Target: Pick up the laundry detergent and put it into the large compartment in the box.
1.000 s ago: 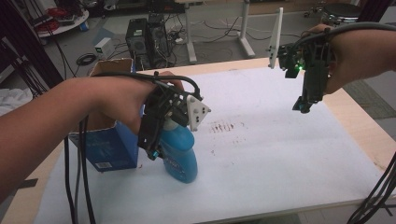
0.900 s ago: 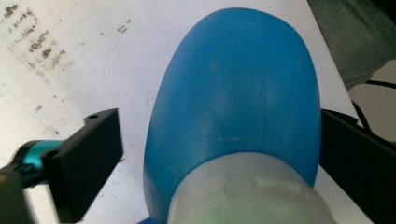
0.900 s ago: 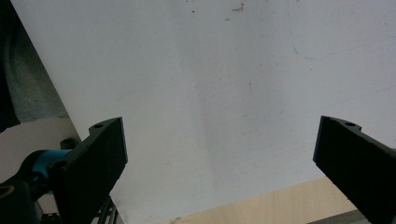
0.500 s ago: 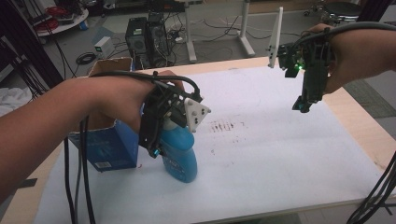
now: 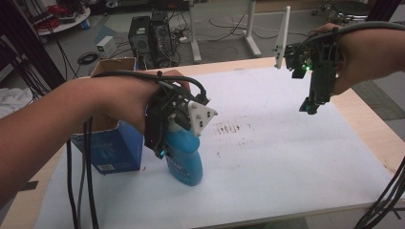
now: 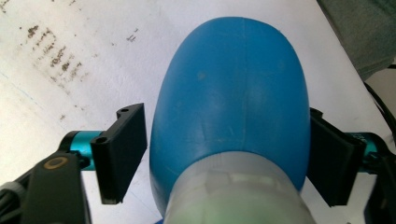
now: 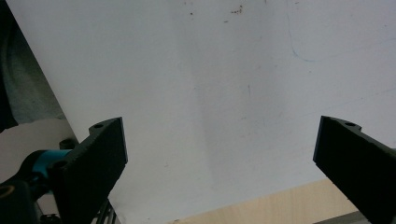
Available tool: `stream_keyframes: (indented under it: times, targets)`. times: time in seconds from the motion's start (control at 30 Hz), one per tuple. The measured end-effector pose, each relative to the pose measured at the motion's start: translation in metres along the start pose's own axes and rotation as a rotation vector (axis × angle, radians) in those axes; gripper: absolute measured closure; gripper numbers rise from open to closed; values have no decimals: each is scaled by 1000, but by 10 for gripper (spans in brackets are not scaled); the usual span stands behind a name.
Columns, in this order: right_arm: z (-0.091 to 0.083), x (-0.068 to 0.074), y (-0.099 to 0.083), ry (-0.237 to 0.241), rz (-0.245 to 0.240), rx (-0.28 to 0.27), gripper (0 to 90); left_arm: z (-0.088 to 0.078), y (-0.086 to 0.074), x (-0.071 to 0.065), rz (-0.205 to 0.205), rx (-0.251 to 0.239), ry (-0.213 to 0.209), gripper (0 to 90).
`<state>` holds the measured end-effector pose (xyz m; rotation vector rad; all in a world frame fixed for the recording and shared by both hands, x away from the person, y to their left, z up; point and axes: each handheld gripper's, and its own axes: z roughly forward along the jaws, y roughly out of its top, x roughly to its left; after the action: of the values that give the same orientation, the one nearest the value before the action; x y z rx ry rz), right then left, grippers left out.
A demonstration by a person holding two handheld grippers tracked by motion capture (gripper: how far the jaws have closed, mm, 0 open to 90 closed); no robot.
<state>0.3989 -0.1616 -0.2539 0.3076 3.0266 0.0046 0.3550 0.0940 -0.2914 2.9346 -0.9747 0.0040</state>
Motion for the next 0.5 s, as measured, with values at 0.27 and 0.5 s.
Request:
stream_keyframes:
  times: [0.27,0.5]
  targets:
    - [1,0,1,-1,-1,-2,19,0,1,-2,1,-4,-3,260]
    - [1,1,2,1,1,0,19,1,3,-2,21,5,2,278]
